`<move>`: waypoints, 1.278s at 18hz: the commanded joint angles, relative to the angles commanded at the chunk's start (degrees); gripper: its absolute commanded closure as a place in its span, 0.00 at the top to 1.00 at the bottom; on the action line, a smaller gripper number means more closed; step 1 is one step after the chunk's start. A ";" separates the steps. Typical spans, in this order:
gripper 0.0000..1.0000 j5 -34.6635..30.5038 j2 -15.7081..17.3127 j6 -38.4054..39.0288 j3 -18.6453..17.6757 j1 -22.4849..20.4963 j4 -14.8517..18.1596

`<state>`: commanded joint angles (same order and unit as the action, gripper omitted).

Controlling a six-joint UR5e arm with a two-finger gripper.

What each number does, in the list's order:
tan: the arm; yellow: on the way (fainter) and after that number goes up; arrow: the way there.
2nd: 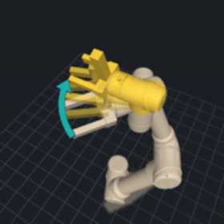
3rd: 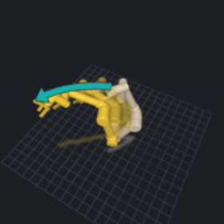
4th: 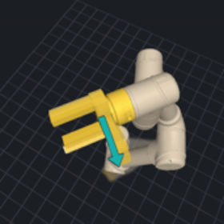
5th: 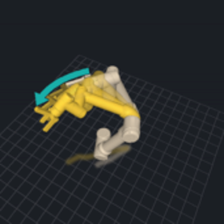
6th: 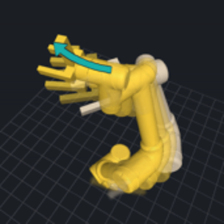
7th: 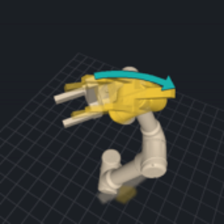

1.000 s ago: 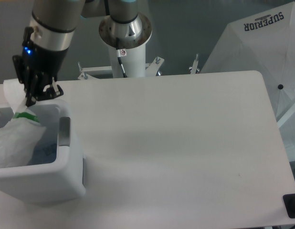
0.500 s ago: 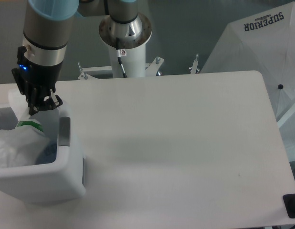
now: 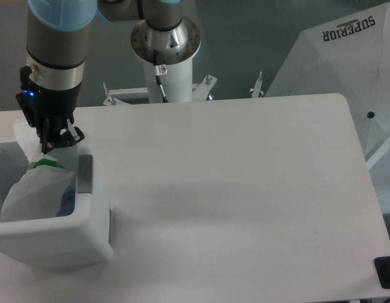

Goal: Place the trash in the trash can
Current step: 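Lower the held bag down into the bin, then open the gripper to release the bag and lift away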

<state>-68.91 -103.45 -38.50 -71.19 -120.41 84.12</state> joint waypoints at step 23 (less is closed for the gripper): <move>1.00 -0.35 -3.00 3.70 -1.84 1.76 -8.61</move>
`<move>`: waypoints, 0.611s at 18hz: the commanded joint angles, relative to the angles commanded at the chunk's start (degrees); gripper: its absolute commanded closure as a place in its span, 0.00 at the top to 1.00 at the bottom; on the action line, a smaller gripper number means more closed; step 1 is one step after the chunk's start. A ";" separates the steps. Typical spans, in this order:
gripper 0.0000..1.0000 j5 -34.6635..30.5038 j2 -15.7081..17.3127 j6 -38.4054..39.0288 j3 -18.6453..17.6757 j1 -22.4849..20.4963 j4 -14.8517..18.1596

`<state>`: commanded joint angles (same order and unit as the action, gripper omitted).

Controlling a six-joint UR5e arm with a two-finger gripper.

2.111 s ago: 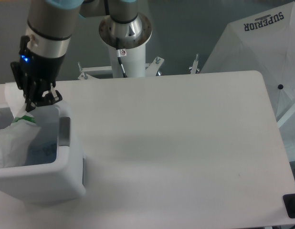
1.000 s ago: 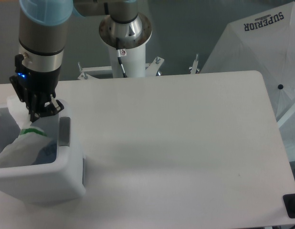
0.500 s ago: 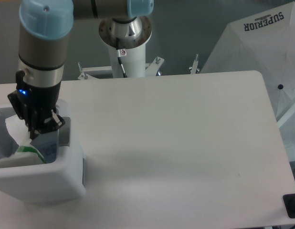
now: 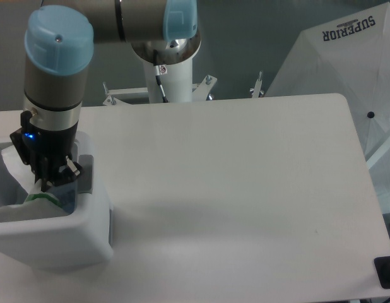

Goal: Place the trash in the trash can
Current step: 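Open the gripper to release the bag and lift away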

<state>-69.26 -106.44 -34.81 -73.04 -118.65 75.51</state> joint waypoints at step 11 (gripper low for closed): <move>1.00 0.27 5.80 5.95 -1.32 -7.81 -5.18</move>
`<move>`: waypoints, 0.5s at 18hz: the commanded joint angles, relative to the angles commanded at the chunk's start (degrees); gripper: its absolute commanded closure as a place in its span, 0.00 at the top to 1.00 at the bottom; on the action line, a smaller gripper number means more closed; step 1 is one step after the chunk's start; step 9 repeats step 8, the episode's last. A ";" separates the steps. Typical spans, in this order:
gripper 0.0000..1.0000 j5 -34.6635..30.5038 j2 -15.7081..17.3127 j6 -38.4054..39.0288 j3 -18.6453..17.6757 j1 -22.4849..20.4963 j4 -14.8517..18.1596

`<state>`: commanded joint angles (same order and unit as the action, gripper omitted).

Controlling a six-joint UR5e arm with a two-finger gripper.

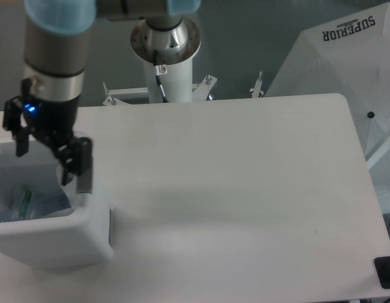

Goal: Place the trash in the trash can
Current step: 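Open the gripper to release the bag and lift away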

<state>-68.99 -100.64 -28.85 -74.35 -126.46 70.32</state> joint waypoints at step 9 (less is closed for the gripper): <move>1.00 -9.30 0.09 -6.90 -0.96 -5.55 -5.02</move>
